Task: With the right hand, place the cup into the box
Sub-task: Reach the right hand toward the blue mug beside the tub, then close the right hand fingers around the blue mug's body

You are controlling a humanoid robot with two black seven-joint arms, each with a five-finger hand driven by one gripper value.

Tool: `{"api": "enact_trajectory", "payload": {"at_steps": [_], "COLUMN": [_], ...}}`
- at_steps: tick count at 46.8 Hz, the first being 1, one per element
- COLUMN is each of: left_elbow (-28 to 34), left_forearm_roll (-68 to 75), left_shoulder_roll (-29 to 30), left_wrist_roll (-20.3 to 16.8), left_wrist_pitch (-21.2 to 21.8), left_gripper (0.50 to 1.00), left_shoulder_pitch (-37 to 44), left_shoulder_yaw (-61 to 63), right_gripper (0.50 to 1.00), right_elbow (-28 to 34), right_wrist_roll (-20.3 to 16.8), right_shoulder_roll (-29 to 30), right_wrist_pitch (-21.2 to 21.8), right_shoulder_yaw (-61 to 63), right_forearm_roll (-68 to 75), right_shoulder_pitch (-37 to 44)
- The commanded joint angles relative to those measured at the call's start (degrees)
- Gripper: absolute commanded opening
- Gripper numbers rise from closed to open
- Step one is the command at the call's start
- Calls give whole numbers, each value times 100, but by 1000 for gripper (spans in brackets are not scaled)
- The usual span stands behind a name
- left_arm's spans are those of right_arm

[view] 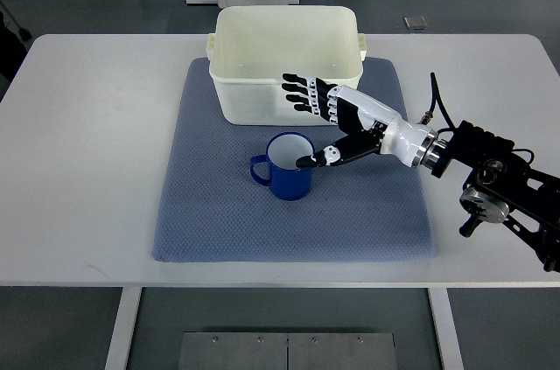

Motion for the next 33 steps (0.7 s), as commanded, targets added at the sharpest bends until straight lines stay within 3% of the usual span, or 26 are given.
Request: {"api": "enact_trajectory", "payload": {"at_steps": [1,22,33], "left_elbow": [-1,-1,-1], "left_forearm_roll": [-1,-1,-1], "left_shoulder_roll": [0,0,0], "left_wrist_roll": [0,0,0], "left_wrist_pitch": [0,0,0], "left_gripper": [1000,1000,1000], "left_shoulder_pitch": [0,0,0], "left_shoulder_yaw": [0,0,0], "right_gripper": [1000,1000,1000], "right_elbow": [-135,-794,-1225], "right_wrist_roll": [-2,60,279], "right_shoulder_roll": [122,729,931], "right_wrist_pitch": [-37,-292,-424], "right_shoulder_yaw": [-51,-289,-526], "right_forearm_roll": [-8,-16,-16], "right_shoulder_pitch": [4,-22,-13]}}
